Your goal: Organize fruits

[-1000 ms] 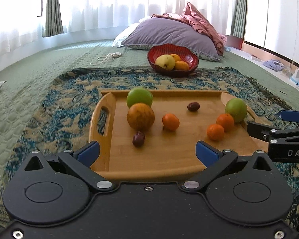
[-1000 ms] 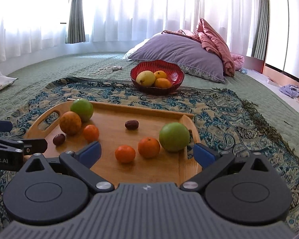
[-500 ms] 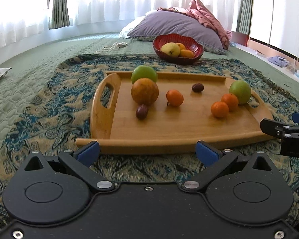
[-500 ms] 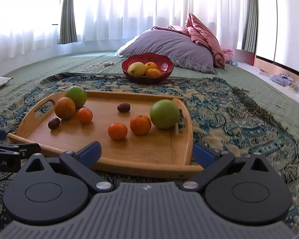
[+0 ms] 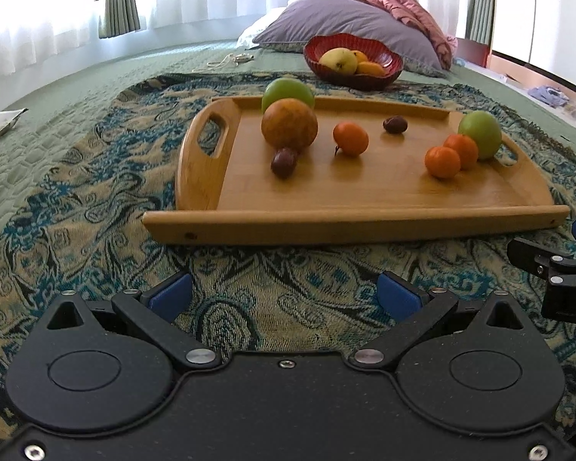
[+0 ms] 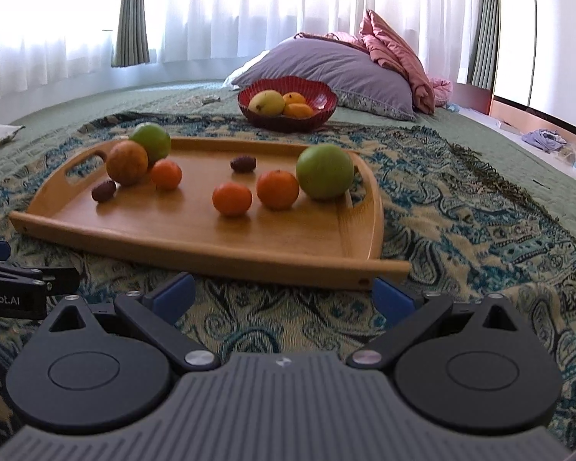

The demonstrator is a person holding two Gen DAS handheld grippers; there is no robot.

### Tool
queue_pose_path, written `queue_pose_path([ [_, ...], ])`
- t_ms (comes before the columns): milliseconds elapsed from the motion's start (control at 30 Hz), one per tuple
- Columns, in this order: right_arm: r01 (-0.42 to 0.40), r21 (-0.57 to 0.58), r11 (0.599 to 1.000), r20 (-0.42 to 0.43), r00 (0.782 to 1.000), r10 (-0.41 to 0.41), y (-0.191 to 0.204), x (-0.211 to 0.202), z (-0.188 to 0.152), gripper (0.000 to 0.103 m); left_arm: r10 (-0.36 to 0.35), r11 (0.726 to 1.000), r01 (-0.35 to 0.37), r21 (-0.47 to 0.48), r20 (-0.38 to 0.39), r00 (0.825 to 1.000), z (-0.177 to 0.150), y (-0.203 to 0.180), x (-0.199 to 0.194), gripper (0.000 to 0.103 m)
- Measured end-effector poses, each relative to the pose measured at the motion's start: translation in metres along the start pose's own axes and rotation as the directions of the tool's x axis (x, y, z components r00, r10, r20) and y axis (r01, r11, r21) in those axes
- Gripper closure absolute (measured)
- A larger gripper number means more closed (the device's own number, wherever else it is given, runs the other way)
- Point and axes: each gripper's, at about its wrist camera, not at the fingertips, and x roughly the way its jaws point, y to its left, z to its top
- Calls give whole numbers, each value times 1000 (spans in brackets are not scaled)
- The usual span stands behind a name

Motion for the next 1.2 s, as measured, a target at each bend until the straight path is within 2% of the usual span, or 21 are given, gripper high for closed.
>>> queue_pose_path([
  [300,-7,-9,1000,-42,999,6,3,17,-10,0,-4,1000,4,-10,-6,1000,-1,-2,10,0],
  [967,-21,4,1000,-29,999,21,0,23,-18,0,-24,999,23,-39,-35,999,2,2,16,0],
  [1200,-17,-1,1000,-25,1000,17,2,22,-18,0,-11,999,10,-32,-24,1000,0,0,15,0],
])
